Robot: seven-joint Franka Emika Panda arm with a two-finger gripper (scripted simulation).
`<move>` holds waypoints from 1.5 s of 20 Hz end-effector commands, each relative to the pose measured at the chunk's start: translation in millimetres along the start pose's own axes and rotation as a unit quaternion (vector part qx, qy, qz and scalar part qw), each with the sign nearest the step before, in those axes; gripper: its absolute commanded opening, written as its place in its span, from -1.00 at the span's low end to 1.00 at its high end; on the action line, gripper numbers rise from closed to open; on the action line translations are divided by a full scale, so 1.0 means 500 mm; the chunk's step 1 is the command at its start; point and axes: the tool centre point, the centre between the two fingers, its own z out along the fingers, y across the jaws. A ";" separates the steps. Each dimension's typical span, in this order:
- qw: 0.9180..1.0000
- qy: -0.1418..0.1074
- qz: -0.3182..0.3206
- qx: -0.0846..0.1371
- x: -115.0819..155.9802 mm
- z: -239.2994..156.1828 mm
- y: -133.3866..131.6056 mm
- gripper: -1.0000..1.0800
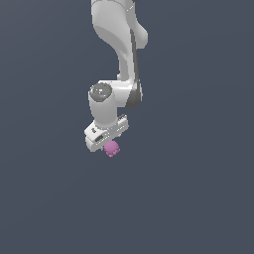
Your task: Pick up the object and move it to a goal position.
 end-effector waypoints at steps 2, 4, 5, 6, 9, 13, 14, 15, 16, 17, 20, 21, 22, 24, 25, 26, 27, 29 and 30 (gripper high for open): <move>1.000 0.000 0.000 0.000 -0.001 0.016 -0.001 0.92; 1.000 0.000 -0.001 0.000 -0.001 0.034 -0.001 0.92; 1.000 0.000 -0.001 0.000 -0.001 0.045 -0.002 0.92; 1.000 0.000 -0.001 0.000 -0.001 0.057 -0.002 0.92; 1.000 0.000 -0.002 0.000 -0.002 0.083 -0.003 0.92; 1.000 0.000 -0.002 0.000 -0.001 0.098 -0.001 0.92; 1.000 0.000 -0.002 0.000 -0.001 0.098 -0.001 0.92; 1.000 0.000 -0.002 0.000 -0.001 0.098 -0.001 -1.00; 1.000 0.000 -0.002 0.000 -0.001 0.098 -0.001 -1.00; 1.000 0.000 -0.002 0.000 -0.001 0.098 -0.001 -1.00; 1.000 0.000 -0.002 0.000 -0.001 0.098 -0.001 -1.00; 1.000 0.000 -0.002 0.000 -0.001 0.098 -0.001 -1.00; 1.000 0.000 -0.002 0.000 -0.001 0.098 -0.001 -1.00; 1.000 0.000 -0.002 0.000 -0.001 0.098 -0.001 -1.00; 1.000 0.000 -0.002 0.000 -0.001 0.097 0.001 -1.00; 1.000 0.000 -0.002 0.000 -0.001 0.096 0.001 -1.00; 1.000 0.000 -0.001 -0.001 0.000 0.095 0.001 -1.00; 1.000 0.002 0.002 -0.004 0.003 0.090 0.002 -1.00; 1.000 0.003 0.003 -0.006 0.006 0.087 0.003 -1.00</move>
